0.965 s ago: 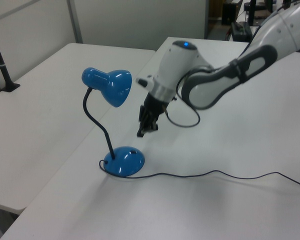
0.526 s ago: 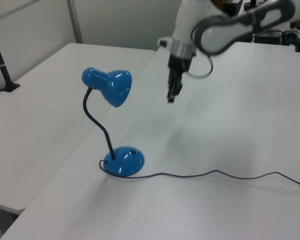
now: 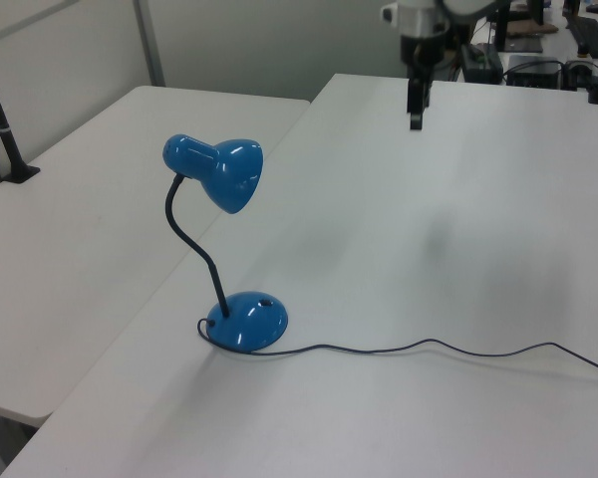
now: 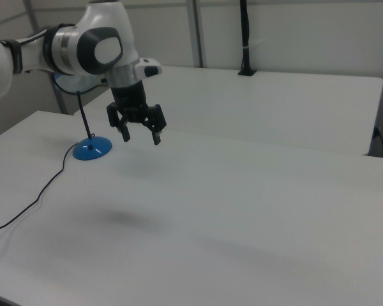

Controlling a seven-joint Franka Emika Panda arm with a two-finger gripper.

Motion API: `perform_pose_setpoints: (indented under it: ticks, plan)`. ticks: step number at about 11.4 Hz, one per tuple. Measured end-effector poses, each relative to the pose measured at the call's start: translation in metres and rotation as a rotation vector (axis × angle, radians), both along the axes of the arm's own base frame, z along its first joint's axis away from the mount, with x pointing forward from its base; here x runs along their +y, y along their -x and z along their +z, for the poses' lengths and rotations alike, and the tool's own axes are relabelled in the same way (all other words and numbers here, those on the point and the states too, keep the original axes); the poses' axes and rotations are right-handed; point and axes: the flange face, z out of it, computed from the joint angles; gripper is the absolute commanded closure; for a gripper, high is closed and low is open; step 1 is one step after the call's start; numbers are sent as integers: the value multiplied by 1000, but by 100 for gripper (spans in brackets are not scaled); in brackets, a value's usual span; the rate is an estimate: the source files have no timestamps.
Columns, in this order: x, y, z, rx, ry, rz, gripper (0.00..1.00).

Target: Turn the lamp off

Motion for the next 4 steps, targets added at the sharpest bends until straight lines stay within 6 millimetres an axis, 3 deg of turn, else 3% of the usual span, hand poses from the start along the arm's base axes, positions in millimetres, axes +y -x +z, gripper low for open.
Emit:
perform_pose_setpoints:
  ticks: [2,4]
  plan:
    - [-19,17,20,24,-2,-101,0]
    - [-22,24,26,35,3,-170,0]
